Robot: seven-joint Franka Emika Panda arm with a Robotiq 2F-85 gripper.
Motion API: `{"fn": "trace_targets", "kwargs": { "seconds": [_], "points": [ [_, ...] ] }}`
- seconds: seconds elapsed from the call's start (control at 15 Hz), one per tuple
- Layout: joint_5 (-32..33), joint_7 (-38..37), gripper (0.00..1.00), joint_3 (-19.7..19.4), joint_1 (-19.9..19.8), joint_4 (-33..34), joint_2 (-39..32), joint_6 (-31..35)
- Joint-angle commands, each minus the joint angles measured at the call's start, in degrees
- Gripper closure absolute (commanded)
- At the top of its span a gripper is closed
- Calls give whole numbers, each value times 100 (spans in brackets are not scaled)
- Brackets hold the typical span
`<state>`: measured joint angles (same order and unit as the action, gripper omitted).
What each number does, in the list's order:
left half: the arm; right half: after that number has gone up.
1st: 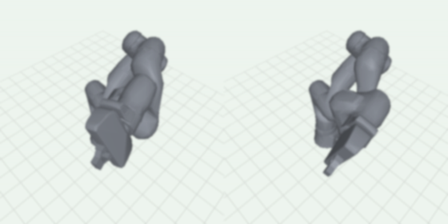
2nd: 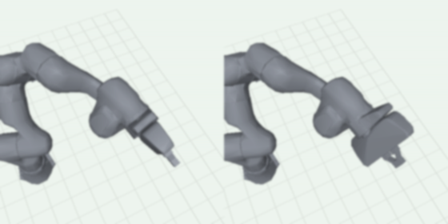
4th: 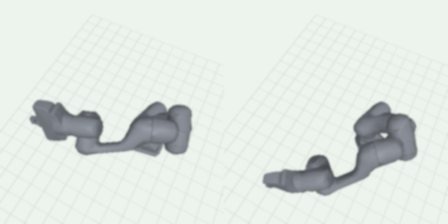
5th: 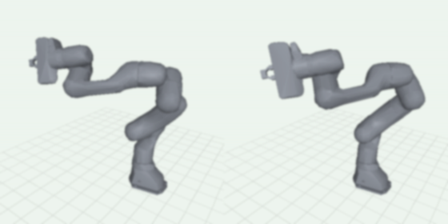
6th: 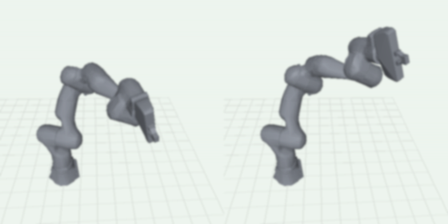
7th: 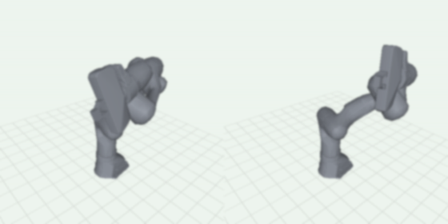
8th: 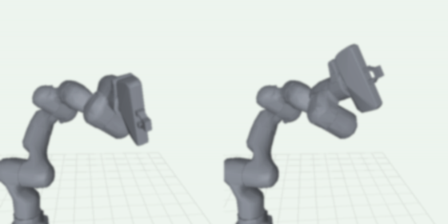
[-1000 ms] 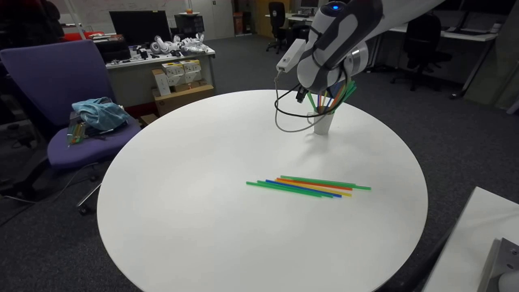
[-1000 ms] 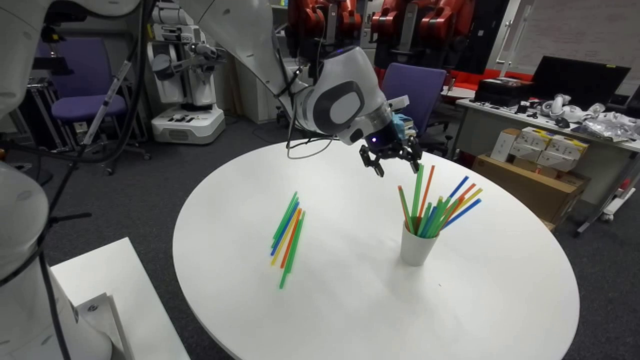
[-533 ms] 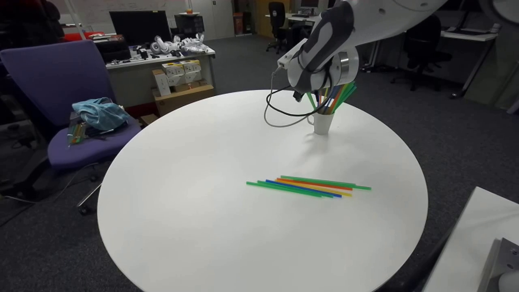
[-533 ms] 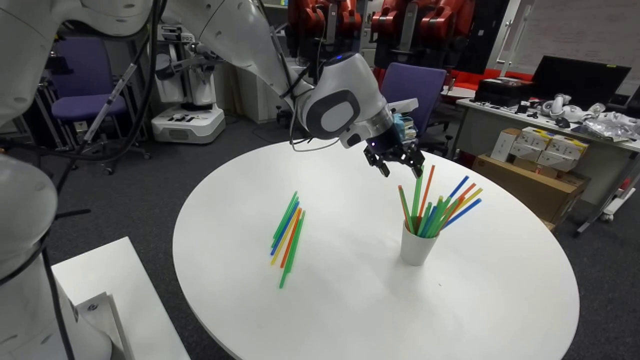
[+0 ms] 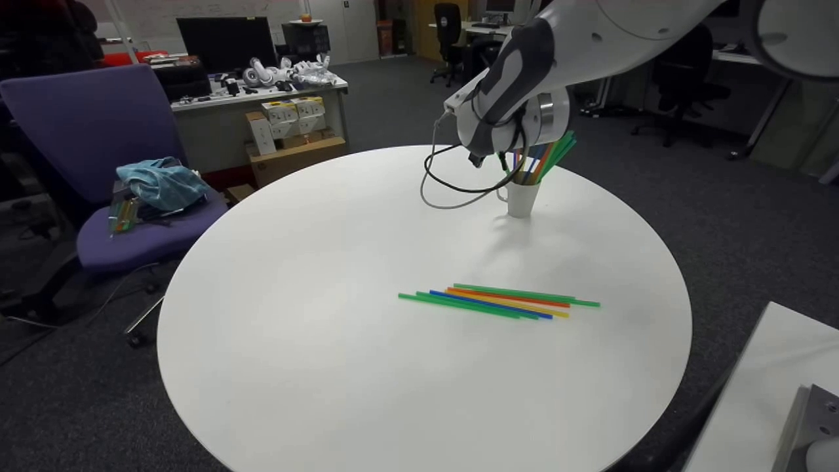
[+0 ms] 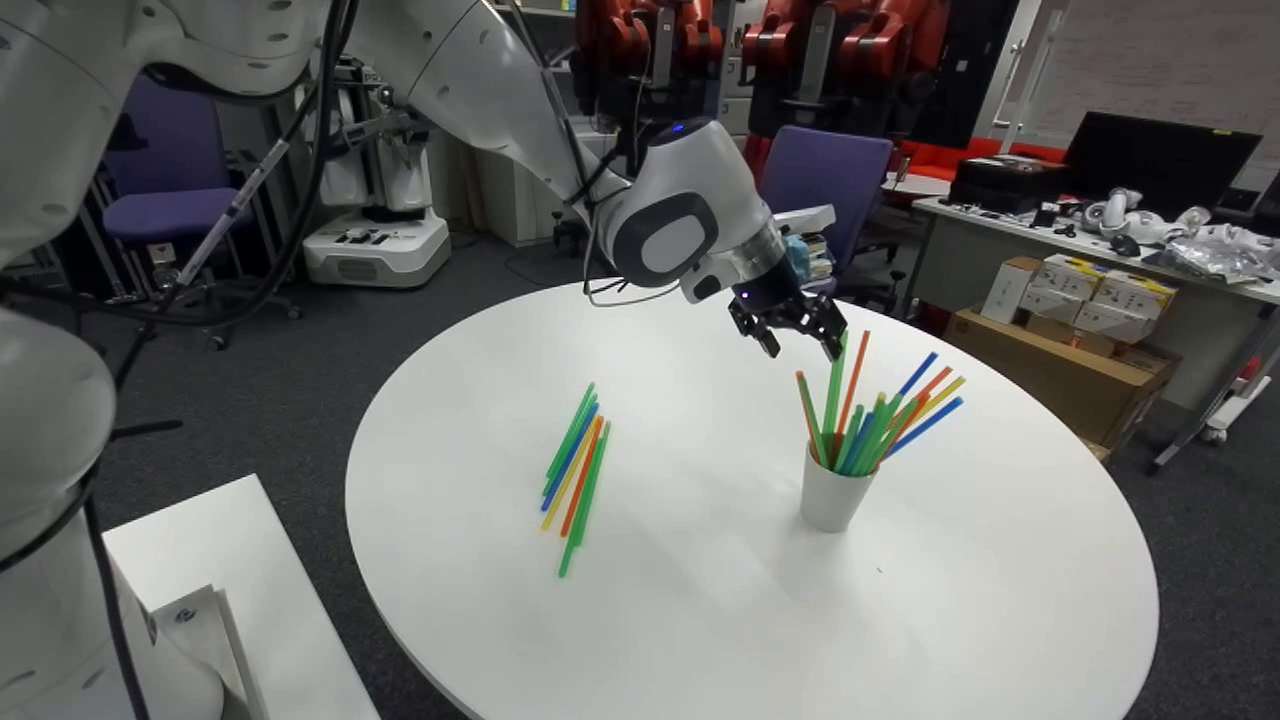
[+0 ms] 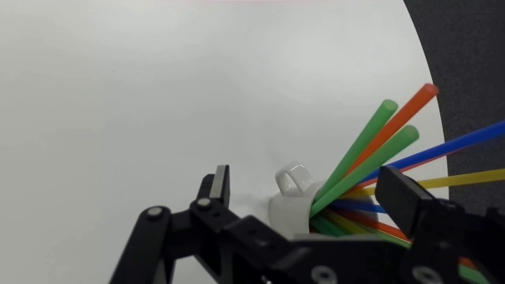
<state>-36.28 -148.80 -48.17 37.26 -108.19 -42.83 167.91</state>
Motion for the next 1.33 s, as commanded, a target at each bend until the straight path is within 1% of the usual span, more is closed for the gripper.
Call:
{"fn": "trace_targets", "kwargs": {
  "seconds": [0.0,0.2,0.4,0.47,0.53,0.6,1.13,1.2,1.27],
  "points": [
    [-124,15,0,81,-114,96,25,352],
    [-377,-18,0,-4,-18,32,-24,778],
    [-490,-18,0,22,-35,43,-59,961],
    [-522,-18,25,23,-41,50,-71,950],
    [-518,-18,28,25,-48,53,-76,938],
    [-529,-18,33,19,-48,57,-86,922],
    [-593,-19,95,-71,-34,104,-206,732],
    [-608,-19,100,-95,-24,105,-230,719],
    [-624,-18,100,-123,-14,108,-252,705]
  ]
}}
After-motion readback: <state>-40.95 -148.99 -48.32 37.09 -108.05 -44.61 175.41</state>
